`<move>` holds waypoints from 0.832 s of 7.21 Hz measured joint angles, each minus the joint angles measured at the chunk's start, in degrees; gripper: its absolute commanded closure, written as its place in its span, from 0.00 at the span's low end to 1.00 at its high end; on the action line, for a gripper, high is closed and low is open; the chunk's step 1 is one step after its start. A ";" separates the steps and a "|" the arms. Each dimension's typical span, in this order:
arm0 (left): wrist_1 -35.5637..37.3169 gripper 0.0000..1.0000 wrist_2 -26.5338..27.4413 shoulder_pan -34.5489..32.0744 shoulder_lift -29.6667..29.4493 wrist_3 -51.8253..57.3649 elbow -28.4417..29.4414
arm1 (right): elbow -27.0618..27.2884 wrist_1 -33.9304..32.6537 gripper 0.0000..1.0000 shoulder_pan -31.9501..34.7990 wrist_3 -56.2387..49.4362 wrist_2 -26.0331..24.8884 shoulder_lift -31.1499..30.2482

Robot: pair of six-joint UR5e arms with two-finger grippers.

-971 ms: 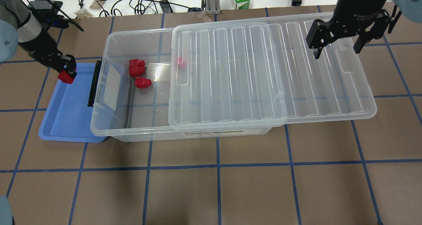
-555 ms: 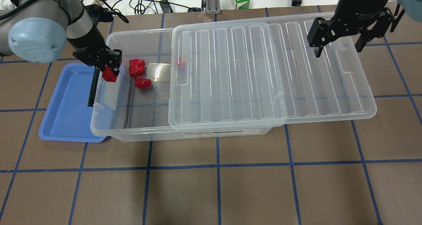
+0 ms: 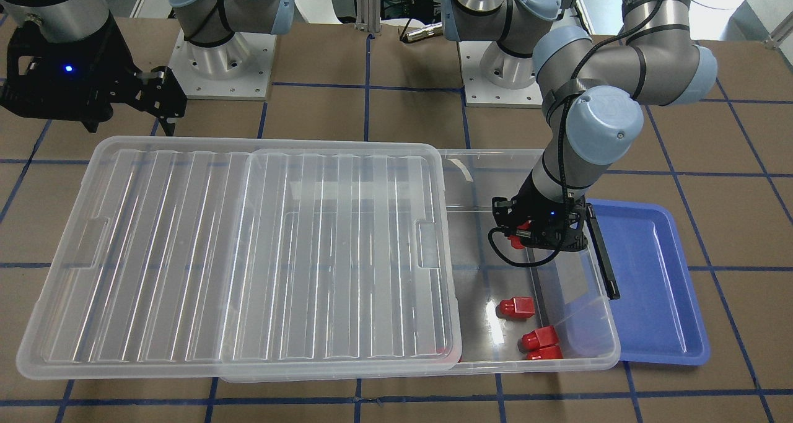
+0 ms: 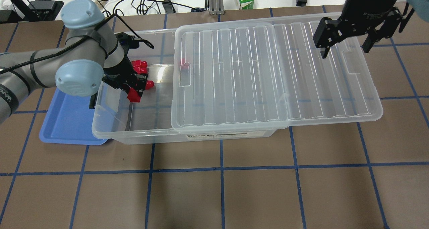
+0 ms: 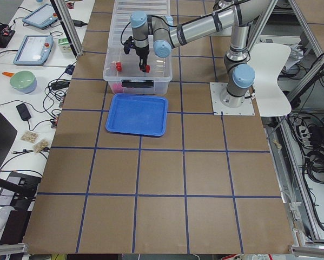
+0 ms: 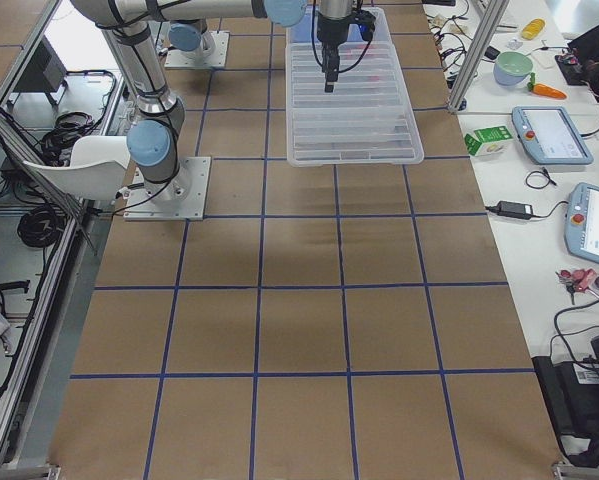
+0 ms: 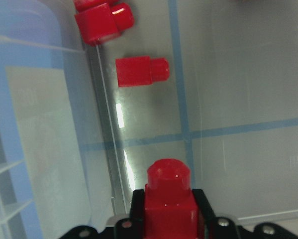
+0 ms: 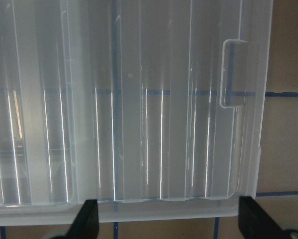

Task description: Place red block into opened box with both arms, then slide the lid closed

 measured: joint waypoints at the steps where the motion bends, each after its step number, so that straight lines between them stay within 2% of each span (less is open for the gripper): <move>1: 3.51 0.88 0.02 -0.33 -0.40 -1.53 -2.62 | 0.04 0.06 0.00 0.01 0.00 0.00 -0.02; 4: 9.22 0.88 0.01 -0.52 -1.77 -3.01 -8.31 | 0.16 -0.08 0.00 -0.02 -0.01 -0.04 0.00; 5: 10.50 0.85 -0.01 -0.53 -2.59 -3.08 -9.17 | 0.23 -0.31 0.00 -0.02 0.13 -0.01 0.05; 6: 11.17 0.47 -0.05 -0.53 -3.47 -3.13 -9.54 | 0.26 -0.70 0.00 -0.06 0.21 0.01 0.09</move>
